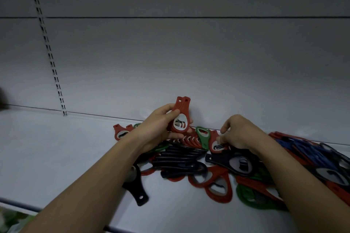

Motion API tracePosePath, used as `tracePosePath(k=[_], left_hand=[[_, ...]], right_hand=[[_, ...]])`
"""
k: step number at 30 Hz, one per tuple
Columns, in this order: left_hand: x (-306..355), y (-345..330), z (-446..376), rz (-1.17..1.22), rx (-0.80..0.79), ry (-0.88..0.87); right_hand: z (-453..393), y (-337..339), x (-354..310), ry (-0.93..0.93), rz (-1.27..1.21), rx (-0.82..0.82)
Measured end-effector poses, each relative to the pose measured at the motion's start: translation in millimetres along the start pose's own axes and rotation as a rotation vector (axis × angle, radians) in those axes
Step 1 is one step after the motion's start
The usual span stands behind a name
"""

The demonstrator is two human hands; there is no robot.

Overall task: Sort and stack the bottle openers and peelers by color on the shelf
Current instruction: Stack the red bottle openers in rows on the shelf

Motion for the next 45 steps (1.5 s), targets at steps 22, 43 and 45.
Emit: tracePosePath(k=[22, 43, 45], left_hand=[[6, -13, 3, -0.037, -0.062, -0.04], [4, 11, -1, 0.002, 0.121, -0.05], [5, 10, -1, -0.011, 0.114, -0.053]], right_hand=[[15, -8, -44, 0.246, -0.851, -0.146], [10, -19, -40, 0.347, 0.15, 0.105], [14, -23, -44, 0.358, 0.125, 0.081]])
Point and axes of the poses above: each hand's wrist, its own z-axis away from the middle knuckle, its own y-axis out of the back of the hand, x = y × z, the point moved 9 cm from there along -z, towards the middle knuckle, and after that the axes turned 8 degrees about -y, right-handed, at the moved point
